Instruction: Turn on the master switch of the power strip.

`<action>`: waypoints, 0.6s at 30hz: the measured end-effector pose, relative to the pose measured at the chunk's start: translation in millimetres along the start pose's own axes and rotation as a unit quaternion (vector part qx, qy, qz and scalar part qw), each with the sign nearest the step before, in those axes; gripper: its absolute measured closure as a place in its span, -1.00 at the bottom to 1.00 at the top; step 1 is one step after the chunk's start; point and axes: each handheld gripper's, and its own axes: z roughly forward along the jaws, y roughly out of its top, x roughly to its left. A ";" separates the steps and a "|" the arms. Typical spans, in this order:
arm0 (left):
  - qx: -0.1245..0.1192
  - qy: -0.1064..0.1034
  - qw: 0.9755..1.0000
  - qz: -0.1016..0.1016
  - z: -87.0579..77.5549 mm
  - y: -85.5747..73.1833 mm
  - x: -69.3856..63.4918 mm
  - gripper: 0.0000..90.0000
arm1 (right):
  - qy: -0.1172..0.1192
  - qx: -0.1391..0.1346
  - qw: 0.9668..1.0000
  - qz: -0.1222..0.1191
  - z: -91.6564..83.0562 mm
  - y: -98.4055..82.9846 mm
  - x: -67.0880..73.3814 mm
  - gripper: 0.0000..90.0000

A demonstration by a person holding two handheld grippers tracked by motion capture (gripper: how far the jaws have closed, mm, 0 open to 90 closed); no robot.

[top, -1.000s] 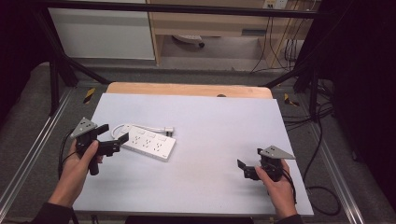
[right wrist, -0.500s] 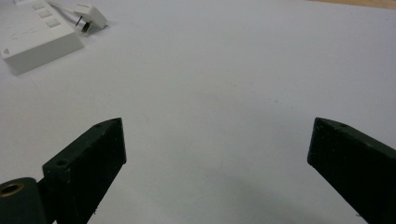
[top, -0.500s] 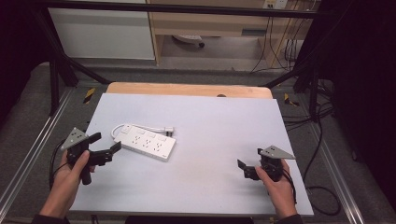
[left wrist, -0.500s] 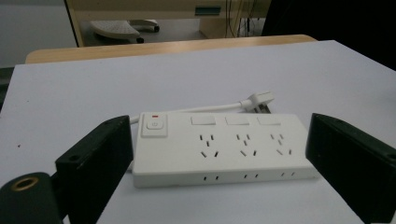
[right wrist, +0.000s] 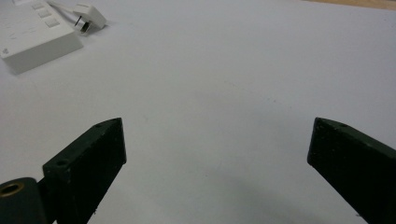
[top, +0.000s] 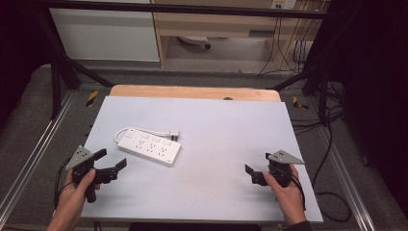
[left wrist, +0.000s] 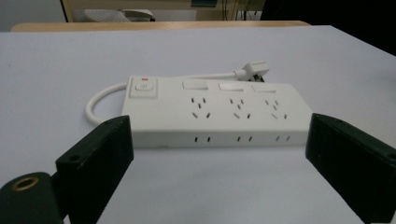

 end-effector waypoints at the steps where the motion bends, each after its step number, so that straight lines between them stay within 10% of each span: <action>1: 0.002 -0.001 1.000 -0.001 0.4 -2.8 -0.7 -0.83 | -0.001 0.000 1.000 0.001 0.0 -0.1 -0.1 -0.89; 18: 0.046 -0.036 0.997 0.044 10.6 -14.4 -39.4 -0.82 | -0.015 0.025 1.000 -0.006 10.7 -4.1 -3.3 -0.90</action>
